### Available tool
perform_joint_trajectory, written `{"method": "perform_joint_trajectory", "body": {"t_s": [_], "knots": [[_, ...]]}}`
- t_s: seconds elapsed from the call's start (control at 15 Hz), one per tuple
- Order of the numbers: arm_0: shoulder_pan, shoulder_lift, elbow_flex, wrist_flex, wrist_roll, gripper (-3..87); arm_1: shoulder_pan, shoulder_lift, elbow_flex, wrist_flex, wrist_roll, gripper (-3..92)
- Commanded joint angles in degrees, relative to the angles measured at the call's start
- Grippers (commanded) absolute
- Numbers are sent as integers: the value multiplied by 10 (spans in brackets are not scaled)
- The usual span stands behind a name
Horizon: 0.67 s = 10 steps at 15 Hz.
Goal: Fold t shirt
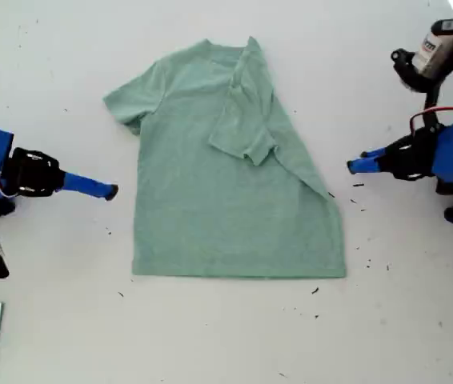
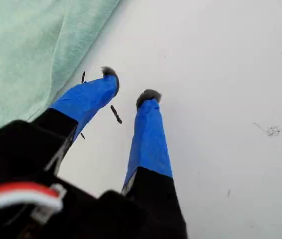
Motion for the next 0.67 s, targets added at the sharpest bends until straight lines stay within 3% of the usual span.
{"method": "perform_joint_trajectory", "body": {"t_s": [0.0, 0.2, 0.4, 0.47, 0.53, 0.6], "knots": [[39, 4, 5, -4, 4, 147, -4, 8, 37, 1, -8, 110], [11, 4, 5, -4, 6, 147, -4, 8, 37, 1, -4, 110], [-15, 4, 4, 0, -24, 137, -5, 9, 37, 0, 262, 110], [-20, 4, 4, -7, -14, 137, -9, 9, 37, 0, 315, 110], [-24, 4, 2, -12, -25, 1, -6, 9, 37, 0, 314, 110], [-50, 4, 2, -1, -97, -1, -4, 9, 37, 0, 345, 110]]}}
